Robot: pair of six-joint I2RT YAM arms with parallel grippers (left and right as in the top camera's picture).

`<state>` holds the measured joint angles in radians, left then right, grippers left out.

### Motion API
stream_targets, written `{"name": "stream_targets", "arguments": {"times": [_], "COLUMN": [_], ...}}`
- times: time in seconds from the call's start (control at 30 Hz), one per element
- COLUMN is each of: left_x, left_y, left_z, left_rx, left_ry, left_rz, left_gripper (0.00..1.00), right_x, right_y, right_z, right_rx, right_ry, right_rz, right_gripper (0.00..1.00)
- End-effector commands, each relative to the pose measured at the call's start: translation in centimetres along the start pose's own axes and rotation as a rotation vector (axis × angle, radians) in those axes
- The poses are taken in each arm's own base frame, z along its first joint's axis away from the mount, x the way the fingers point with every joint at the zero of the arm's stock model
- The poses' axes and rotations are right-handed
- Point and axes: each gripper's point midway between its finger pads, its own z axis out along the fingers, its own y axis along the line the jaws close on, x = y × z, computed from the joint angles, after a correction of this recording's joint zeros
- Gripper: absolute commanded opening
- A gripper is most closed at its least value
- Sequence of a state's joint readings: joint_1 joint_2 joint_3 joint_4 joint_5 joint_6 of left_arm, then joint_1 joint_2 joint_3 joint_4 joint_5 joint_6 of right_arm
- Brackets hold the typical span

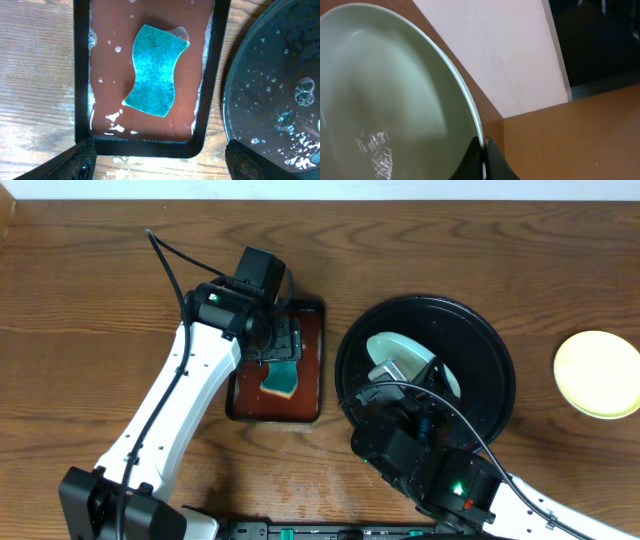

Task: Clean dirty plates on tray and stack at the side
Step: 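Lift the green plate edge with the right gripper, tilting it up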

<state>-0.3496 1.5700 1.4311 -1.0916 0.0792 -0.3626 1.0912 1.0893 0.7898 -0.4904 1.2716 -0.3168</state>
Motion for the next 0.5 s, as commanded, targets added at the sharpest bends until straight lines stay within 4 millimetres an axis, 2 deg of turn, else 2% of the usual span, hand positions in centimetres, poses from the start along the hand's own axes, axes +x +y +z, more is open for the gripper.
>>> {"name": "stream_targets", "arguments": {"times": [0.0, 0.47], "left_x": [-0.16, -0.16], "left_y": [-0.13, -0.13], "left_z": [-0.47, -0.47], "left_rx": [0.009, 0.009], "left_ry": [-0.014, -0.014], "left_rz": [-0.001, -0.001], "left_gripper": [0.83, 0.83], "right_x": [-0.54, -0.87], "right_y": [-1.13, -1.27], "right_z": [-0.30, -0.30], "right_rx": [0.046, 0.049], "right_ry": [-0.006, -0.013], "right_rz": [-0.007, 0.013], "right_gripper": [0.01, 0.01]}}
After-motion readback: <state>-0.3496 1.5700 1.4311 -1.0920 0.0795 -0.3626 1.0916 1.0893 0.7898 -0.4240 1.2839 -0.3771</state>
